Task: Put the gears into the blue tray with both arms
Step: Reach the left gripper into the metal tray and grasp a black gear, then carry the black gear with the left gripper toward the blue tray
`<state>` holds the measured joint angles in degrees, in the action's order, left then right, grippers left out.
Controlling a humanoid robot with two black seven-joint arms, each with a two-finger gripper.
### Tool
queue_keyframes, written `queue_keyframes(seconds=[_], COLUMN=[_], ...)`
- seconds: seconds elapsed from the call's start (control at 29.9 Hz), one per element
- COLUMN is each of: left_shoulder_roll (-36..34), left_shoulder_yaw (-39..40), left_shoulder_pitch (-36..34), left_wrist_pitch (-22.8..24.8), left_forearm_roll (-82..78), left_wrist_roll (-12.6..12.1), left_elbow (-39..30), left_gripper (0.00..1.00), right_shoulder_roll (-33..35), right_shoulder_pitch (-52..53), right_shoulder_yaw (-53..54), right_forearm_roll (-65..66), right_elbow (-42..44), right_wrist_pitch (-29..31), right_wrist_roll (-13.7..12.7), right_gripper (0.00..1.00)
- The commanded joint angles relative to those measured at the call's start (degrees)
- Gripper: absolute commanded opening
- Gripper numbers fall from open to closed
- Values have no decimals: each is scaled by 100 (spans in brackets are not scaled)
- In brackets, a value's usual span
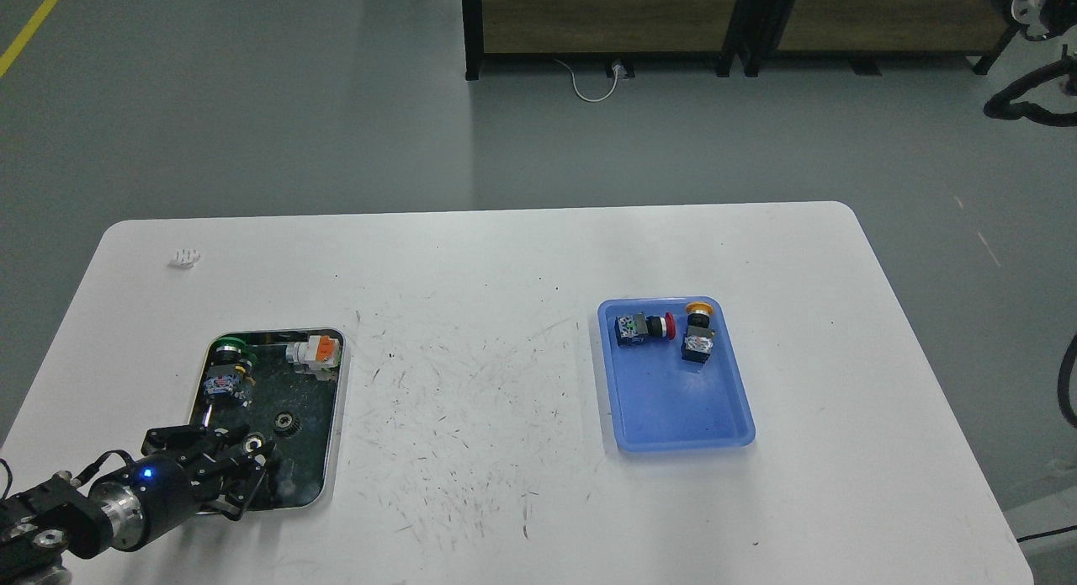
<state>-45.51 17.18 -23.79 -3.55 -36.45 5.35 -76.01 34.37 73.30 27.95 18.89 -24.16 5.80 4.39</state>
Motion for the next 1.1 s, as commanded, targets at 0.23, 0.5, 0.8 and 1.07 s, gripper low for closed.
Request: queue_keyframes(seconds=[0.23,0.5,0.8,1.07], left_shoulder_roll=[-484,41,1474,2625], left_shoulder_yaw=[-21,-582,-1638,-2148], left_shoulder_pitch=[-573,-1320,-2094,-2569], left_wrist_pitch=[258,408,338,329], left_forearm_roll=[7,7,-37,33], left_wrist_roll=[-148,-263,-289,-403], left_elbow=[-887,-1152,-775,-205], left_gripper=[27,27,27,27], right_shoulder_roll=[-1,-1,-62,-299], right_shoulder_pitch=[-44,-9,-115,-97], right_shoulder_yaw=[-131,-272,-465,-554], right_forearm_roll=[1,-17,-26,-17], right_elbow=[-1,43,140,351], right_wrist_pitch=[0,0,0,-18], right_wrist_roll=[0,9,0,9], right_gripper=[99,99,99,99])
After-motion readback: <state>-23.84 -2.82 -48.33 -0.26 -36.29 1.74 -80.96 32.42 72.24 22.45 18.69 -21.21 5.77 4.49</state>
